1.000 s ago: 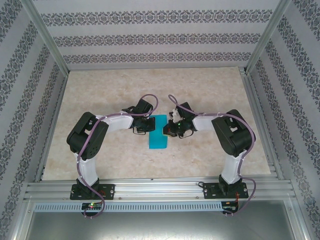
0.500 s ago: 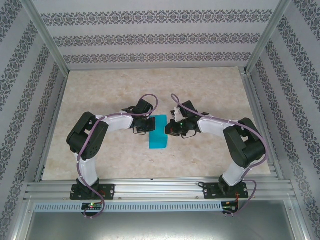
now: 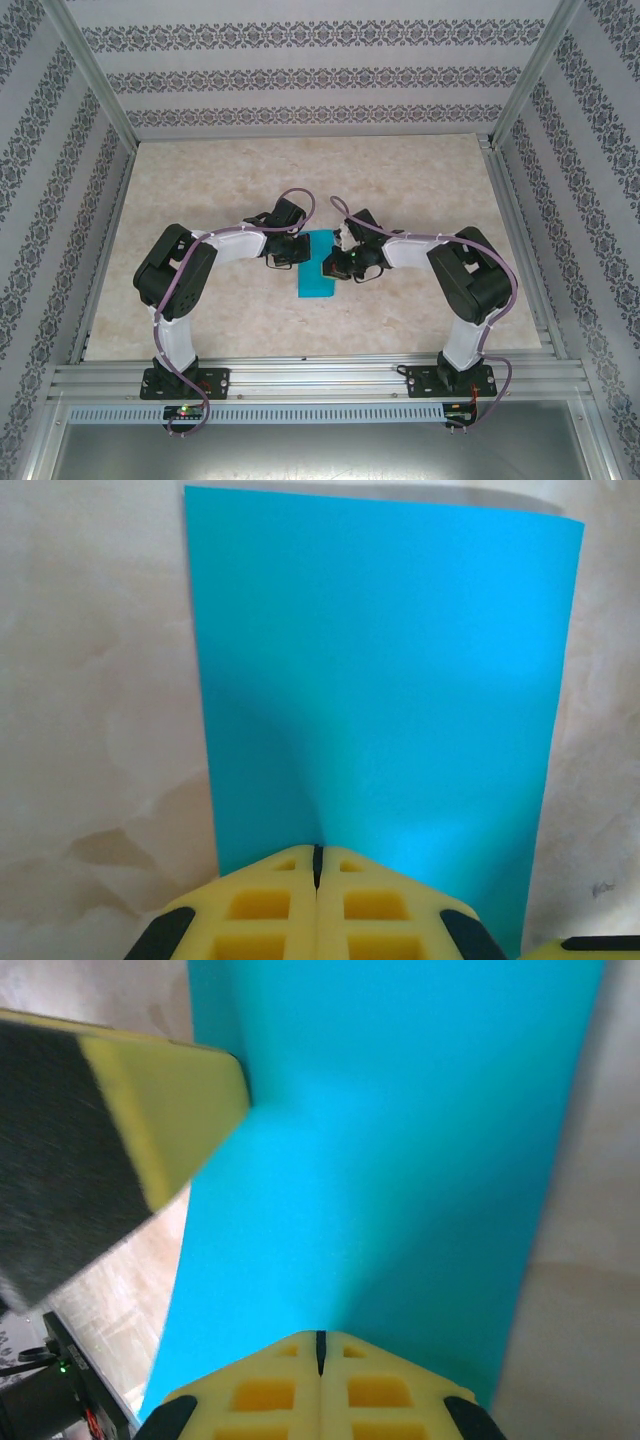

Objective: Fold a paper plane with a square sheet of paper (pick it up from the middle)
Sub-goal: Fold the square sheet of paper in half at the center of the table.

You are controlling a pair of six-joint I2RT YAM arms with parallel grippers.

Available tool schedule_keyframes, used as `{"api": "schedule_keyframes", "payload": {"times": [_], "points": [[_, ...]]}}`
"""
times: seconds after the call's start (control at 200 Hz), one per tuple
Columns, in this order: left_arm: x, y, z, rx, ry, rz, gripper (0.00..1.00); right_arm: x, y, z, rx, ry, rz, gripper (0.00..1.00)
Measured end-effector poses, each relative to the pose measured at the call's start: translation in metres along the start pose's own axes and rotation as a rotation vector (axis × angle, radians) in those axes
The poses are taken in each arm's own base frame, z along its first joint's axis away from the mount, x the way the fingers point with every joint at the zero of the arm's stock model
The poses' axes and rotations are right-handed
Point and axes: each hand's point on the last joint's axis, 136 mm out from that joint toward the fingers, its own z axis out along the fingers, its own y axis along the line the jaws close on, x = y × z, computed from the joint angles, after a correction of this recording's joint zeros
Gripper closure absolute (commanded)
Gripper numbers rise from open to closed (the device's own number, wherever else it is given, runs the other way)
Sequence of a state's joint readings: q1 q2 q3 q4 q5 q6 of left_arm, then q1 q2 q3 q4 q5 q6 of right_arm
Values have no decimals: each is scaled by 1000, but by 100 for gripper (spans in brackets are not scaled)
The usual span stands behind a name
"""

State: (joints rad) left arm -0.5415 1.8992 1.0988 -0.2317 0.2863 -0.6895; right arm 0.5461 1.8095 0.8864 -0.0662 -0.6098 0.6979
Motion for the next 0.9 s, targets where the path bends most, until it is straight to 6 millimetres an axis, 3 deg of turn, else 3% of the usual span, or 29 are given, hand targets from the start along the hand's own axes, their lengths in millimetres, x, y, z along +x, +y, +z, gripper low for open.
{"api": "schedule_keyframes", "payload": {"times": [0.285,0.5,0.624,0.744,0.899], "points": [[0,0,0,1,-1,-7,100,19,-12,-4,9,12,-9,100],[0,1,1,2,-3,-8,100,51,-27,-20,45,38,-56,100],[0,0,0,2,-7,-6,100,59,-31,-29,80,50,-60,100],[-3,-1,-3,4,-16,5,100,51,-18,-41,69,1,-89,100],[-6,15,-11,-14,-31,2,100,13,20,-53,7,-115,-143,100]]}}
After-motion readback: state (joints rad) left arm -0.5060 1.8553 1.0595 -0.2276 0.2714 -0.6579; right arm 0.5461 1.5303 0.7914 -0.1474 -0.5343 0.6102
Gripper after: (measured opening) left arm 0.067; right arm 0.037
